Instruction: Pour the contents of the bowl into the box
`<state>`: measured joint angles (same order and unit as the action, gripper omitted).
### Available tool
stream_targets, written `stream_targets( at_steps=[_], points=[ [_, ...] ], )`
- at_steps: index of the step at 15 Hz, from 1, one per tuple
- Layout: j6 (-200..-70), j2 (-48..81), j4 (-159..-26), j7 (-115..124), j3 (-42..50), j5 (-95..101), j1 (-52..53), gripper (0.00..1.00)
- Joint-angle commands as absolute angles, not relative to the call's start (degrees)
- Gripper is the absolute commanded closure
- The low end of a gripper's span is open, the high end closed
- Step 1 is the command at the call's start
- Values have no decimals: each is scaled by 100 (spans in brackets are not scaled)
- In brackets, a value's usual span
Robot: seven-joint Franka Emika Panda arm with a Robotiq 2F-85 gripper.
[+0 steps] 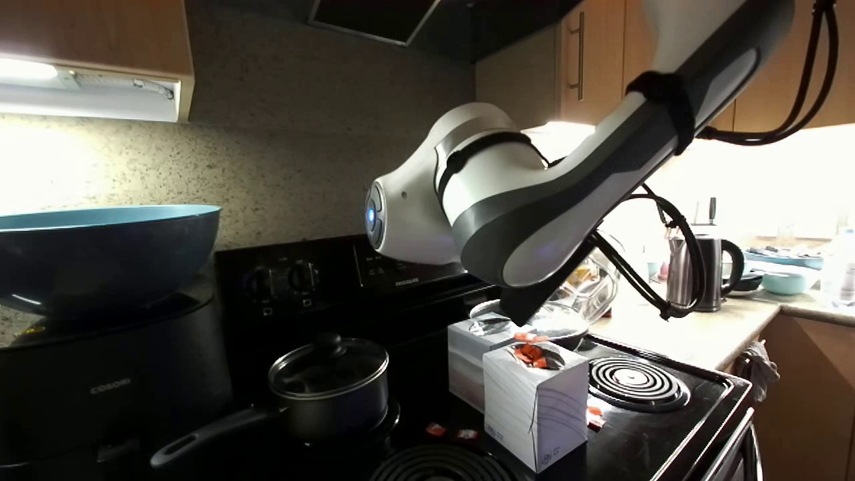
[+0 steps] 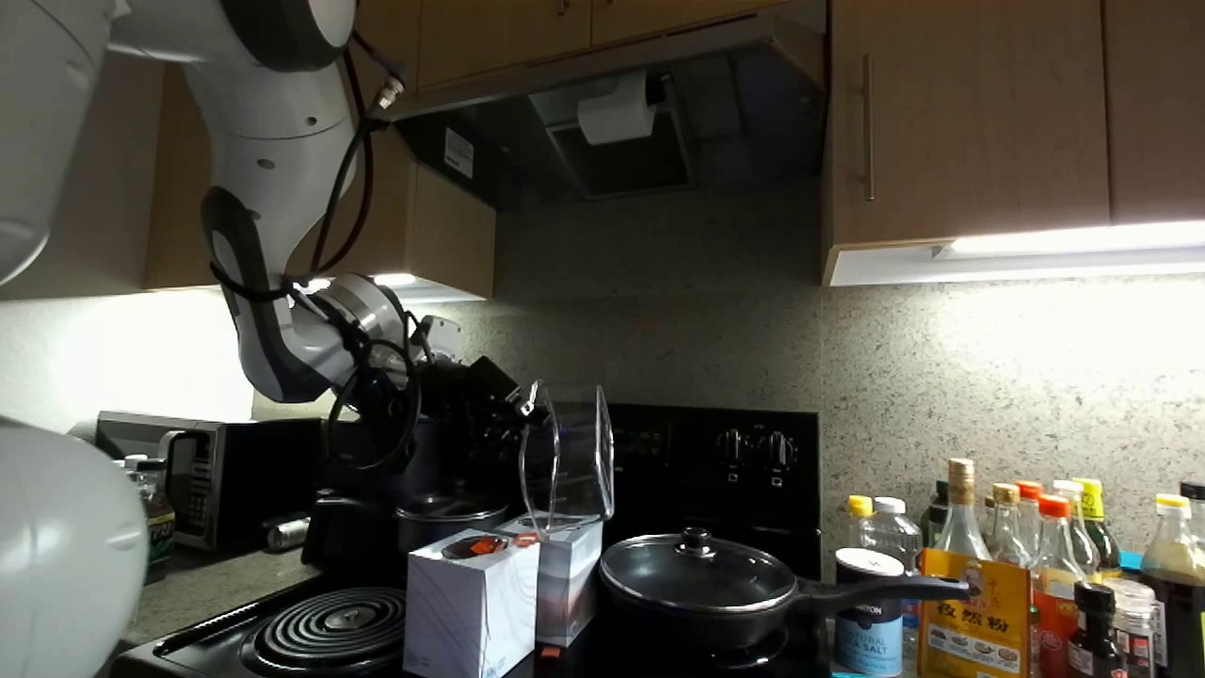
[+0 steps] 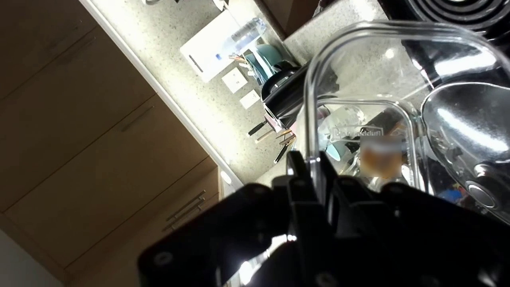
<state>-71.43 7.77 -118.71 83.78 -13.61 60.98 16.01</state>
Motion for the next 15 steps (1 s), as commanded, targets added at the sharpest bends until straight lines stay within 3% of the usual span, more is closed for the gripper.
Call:
stream_targets(
  at_steps=[1,3,4,5,6,9,13,14,15],
  points=[
    [-7069,689,-12020,8016,-1360,6379,1562,98],
    [-7156,587,-12085,7913,-1332,6393,1519,98],
    [-7265,502,-12108,7756,-1311,6309,1474,67],
    [-7476,376,-12158,7459,-1292,6202,1413,66],
    [-7210,759,-11916,7989,-1314,6264,1525,85],
    [-7334,654,-11923,7704,-1280,6254,1451,66],
    [-7350,631,-11936,7679,-1281,6251,1447,66],
    [-7351,631,-11938,7679,-1282,6251,1447,41],
    [-7332,660,-11909,7697,-1270,6249,1439,40]
  ],
)
